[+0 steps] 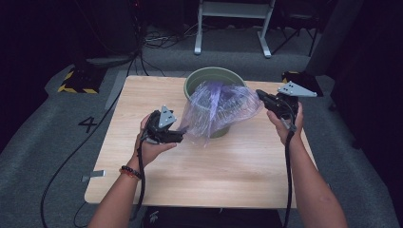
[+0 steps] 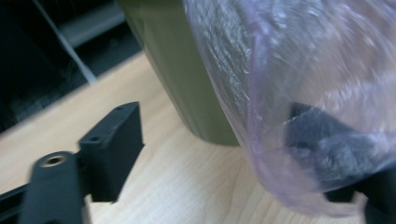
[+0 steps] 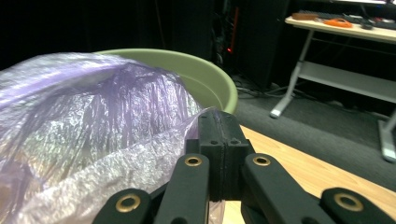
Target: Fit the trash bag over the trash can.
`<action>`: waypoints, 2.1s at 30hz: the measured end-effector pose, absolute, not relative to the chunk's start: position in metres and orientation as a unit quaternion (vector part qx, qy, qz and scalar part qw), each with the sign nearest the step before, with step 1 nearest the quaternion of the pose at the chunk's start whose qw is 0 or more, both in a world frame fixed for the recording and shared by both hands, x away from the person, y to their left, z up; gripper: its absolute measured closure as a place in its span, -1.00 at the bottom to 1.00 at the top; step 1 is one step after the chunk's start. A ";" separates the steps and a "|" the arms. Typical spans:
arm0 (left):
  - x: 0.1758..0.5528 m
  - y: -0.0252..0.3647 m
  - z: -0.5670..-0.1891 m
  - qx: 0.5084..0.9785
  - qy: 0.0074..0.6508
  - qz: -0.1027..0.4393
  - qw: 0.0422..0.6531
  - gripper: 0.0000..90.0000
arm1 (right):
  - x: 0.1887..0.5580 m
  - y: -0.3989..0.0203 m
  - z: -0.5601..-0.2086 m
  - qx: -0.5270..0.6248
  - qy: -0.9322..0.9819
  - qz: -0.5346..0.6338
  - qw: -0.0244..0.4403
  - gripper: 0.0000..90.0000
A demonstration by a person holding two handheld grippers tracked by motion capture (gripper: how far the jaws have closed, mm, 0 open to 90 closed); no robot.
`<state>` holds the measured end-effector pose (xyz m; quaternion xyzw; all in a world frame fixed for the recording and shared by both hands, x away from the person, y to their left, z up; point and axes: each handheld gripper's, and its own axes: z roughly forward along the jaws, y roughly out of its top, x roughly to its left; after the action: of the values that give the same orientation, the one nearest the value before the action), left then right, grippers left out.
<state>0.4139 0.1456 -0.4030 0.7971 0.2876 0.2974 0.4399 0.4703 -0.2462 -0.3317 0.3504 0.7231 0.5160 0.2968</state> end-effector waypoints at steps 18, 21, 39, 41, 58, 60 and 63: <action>0.362 0.119 -0.381 0.806 0.199 0.303 0.468 -0.56 | 0.473 -0.234 -0.330 0.363 0.730 0.493 0.304 1.00; 0.367 0.111 -0.372 0.804 0.204 0.314 0.461 -0.52 | 0.472 -0.231 -0.330 0.359 0.733 0.490 0.306 1.00; 0.415 0.111 -0.335 0.796 0.205 0.291 0.489 0.77 | 0.475 -0.230 -0.329 0.352 0.746 0.476 0.306 1.00; 0.423 0.119 -0.324 0.782 0.228 0.272 0.513 0.78 | 0.475 -0.230 -0.327 0.352 0.746 0.472 0.312 1.00; 0.513 0.156 -0.322 0.742 0.383 0.238 0.496 0.93 | 0.530 -0.232 -0.340 0.403 0.746 0.440 0.295 1.00; 0.523 0.160 -0.329 0.738 0.398 0.232 0.494 0.96 | 0.537 -0.233 -0.342 0.411 0.745 0.437 0.291 1.00; 0.535 0.162 -0.341 0.736 0.420 0.226 0.480 0.98 | 0.546 -0.235 -0.347 0.424 0.743 0.432 0.286 1.00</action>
<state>0.5349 0.1623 -0.3405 0.7365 0.4196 0.2259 0.4801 0.5460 -0.2345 -0.3473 0.4236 0.7431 0.4321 0.2858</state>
